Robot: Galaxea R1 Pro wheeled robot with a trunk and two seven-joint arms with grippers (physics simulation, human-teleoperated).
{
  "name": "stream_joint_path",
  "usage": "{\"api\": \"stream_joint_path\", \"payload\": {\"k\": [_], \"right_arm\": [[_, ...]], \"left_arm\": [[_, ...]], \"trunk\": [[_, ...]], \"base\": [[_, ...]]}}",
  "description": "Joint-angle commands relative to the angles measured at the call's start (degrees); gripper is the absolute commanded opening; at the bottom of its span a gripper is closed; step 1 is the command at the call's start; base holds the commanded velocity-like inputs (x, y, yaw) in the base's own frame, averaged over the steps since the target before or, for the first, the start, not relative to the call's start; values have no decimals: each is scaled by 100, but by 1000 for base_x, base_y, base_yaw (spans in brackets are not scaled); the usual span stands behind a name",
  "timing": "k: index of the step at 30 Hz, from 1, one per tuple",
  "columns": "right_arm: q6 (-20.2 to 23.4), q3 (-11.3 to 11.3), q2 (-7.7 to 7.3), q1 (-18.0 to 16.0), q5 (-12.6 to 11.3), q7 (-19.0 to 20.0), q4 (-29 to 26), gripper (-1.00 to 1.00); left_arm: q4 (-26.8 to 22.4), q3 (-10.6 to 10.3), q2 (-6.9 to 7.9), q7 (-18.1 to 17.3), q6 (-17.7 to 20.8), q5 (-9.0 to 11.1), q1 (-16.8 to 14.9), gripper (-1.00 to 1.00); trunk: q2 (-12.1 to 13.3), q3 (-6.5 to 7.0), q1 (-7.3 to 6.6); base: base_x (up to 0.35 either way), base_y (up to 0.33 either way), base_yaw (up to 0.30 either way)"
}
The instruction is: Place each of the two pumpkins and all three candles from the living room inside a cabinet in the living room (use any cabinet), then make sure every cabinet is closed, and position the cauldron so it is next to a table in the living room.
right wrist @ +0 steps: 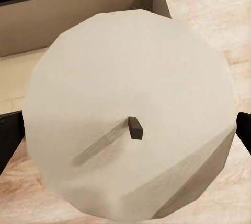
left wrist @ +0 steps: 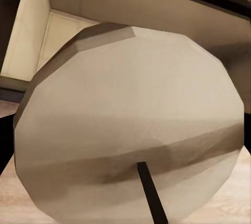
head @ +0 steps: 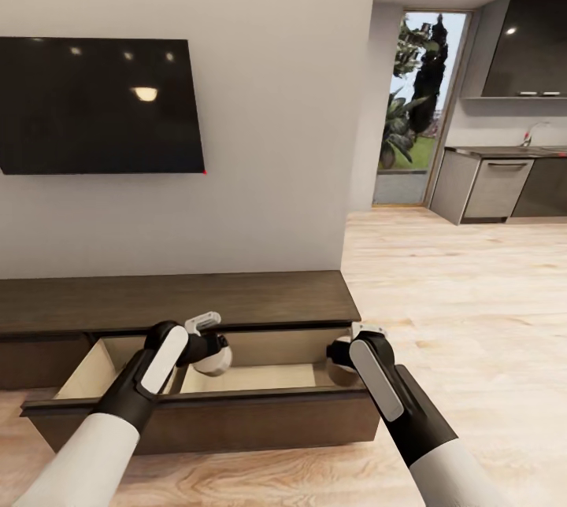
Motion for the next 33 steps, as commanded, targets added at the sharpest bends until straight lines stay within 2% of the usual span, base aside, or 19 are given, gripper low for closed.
{"api": "stream_joint_path", "payload": {"k": [1, 11, 22, 27, 33], "right_arm": [[-1, 10, -1, -5, -55, -69, -12, -100], [-172, 13, -10, -6, -33, -69, -38, -100], [-525, 22, -11, -6, -31, -52, -132, -100], [-580, 28, -11, -6, -38, -51, -105, -100], [-589, 37, -11, -6, -40, -33, -82, -100]], "left_arm": [[-7, -73, 7, 56, 9, 30, -4, -100], [-7, -333, -2, 55, -2, 36, -4, -100], [-10, -372, -5, 46, -123, 41, -4, -100], [-9, -534, -9, 46, -141, 46, -4, -100], [-18, -604, -11, 45, -143, 47, -4, -100]], "trunk": [[-3, -6, -1], [-3, -6, -1], [-3, -6, -1], [-3, -6, -1], [-3, -6, -1]], "base": [[0, 0, 0], [0, 0, 0], [0, 0, 0], [68, 0, 0], [112, 0, 0]]}}
